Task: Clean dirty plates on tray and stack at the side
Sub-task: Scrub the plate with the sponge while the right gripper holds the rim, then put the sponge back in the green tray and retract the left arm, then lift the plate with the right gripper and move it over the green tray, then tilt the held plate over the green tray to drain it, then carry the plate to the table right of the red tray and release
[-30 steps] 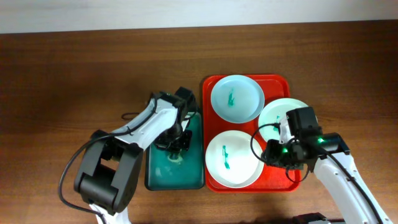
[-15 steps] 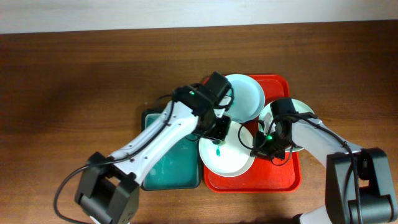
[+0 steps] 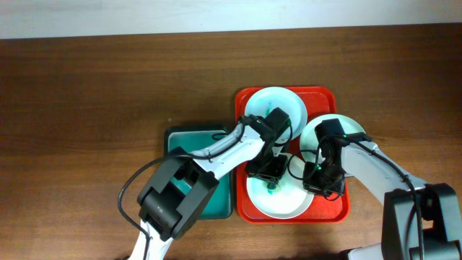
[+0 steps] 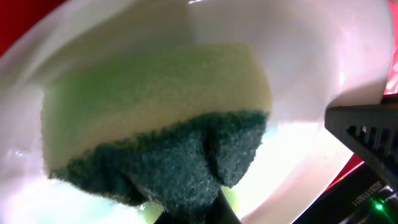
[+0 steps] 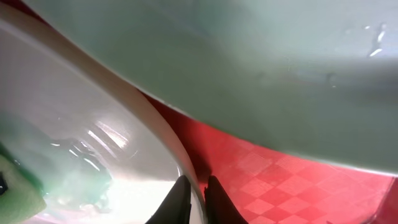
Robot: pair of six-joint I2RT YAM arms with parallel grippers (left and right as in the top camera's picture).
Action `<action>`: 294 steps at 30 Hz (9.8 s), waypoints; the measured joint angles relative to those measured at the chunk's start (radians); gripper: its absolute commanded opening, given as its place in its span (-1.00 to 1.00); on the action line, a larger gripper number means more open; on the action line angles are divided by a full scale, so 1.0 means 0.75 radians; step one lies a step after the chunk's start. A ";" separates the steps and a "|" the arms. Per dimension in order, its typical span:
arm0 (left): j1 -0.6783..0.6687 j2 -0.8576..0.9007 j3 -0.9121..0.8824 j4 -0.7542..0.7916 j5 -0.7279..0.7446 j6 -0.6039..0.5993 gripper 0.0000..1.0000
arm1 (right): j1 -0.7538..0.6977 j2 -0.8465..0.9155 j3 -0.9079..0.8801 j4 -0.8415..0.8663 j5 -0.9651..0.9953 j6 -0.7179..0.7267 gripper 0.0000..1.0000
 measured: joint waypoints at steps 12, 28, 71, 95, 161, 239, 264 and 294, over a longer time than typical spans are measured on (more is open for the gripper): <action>-0.016 -0.001 0.021 0.101 -0.117 -0.026 -1.00 | 0.000 -0.004 0.000 0.002 0.023 0.000 -0.80; 0.055 0.006 0.039 -0.134 -0.121 0.021 -1.00 | -0.001 -0.008 0.002 0.026 0.014 0.005 -0.80; 0.033 0.004 0.033 -0.100 -0.182 0.107 -1.00 | -0.006 -0.012 0.002 0.031 0.023 0.024 -0.80; 0.052 0.015 0.093 -0.191 -0.354 0.035 -1.00 | 0.001 -0.012 0.001 0.031 0.013 0.020 -0.81; 0.663 -1.383 -0.327 -0.409 -0.638 -0.030 0.99 | -0.217 -0.026 0.007 -0.042 -0.160 -0.299 -0.91; 0.664 -1.380 -0.328 -0.409 -0.642 -0.025 0.99 | 1.318 -0.092 0.686 0.312 1.636 -0.244 -0.92; 0.664 -1.380 -0.328 -0.411 -0.642 -0.025 0.99 | 1.339 -0.092 0.686 0.395 1.760 -0.340 -0.92; 0.667 -1.376 -0.328 -0.409 -0.642 -0.025 0.99 | -1.296 0.203 0.594 -0.390 0.386 0.040 -0.22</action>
